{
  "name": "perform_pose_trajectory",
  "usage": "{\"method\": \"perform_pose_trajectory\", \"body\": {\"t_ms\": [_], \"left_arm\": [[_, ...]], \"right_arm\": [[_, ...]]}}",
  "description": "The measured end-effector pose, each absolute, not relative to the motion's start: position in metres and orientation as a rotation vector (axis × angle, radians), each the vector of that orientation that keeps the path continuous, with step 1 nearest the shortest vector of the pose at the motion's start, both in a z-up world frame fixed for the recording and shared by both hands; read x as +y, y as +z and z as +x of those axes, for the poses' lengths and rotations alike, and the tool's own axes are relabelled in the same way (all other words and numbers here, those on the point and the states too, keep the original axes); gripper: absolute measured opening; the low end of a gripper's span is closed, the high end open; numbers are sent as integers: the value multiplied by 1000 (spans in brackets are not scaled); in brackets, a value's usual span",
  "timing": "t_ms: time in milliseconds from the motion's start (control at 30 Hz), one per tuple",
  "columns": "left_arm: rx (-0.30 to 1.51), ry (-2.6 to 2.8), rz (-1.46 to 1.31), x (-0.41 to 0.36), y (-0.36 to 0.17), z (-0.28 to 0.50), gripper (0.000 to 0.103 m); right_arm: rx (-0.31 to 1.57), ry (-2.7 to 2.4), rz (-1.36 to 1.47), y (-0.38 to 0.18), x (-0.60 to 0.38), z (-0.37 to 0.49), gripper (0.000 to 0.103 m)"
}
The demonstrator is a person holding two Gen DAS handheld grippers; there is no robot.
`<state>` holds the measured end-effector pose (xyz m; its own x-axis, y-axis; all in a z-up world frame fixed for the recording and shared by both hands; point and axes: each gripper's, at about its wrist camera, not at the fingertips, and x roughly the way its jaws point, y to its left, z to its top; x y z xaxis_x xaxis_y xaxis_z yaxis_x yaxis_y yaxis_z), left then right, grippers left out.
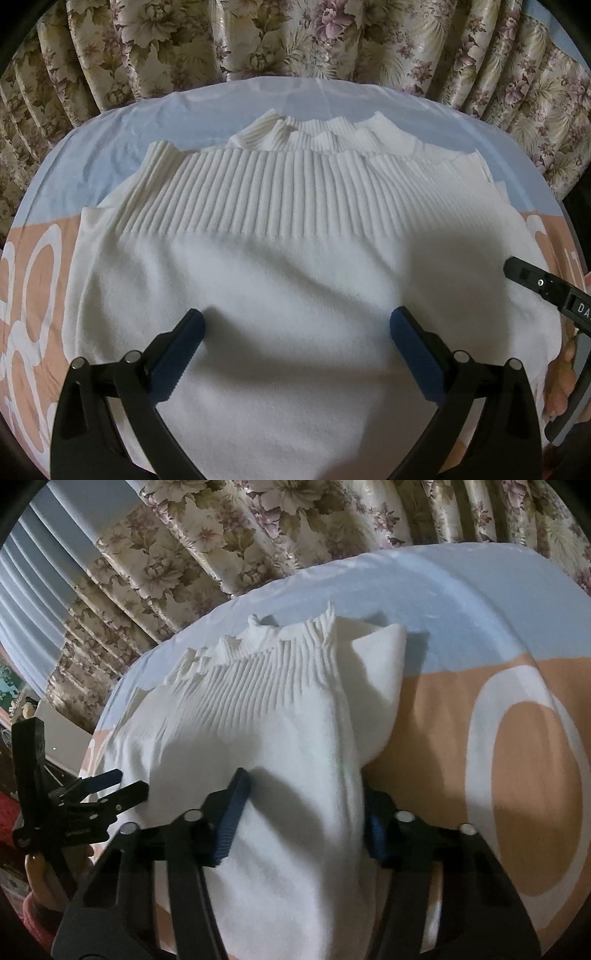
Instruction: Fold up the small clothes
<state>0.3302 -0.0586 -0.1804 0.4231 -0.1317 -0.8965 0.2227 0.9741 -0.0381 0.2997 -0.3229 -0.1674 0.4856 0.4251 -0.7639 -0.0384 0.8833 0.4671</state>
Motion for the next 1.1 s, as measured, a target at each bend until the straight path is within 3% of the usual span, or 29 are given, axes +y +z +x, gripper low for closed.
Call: {"method": "perform_pose_trajectory", "body": {"t_ms": [67, 267, 633, 1100], "left_arm": [[1113, -221, 98, -59, -181, 331, 101], [1105, -213, 109, -62, -183, 331, 101], [1077, -204, 111, -62, -185, 328, 102], [1072, -267, 92, -36, -170, 329, 101]], "right_arm": [[1029, 295, 423, -165, -324, 297, 32], [1019, 257, 368, -159, -312, 297, 24], [1015, 96, 179, -147, -278, 294, 21], [941, 108, 194, -97, -231, 297, 17]]}}
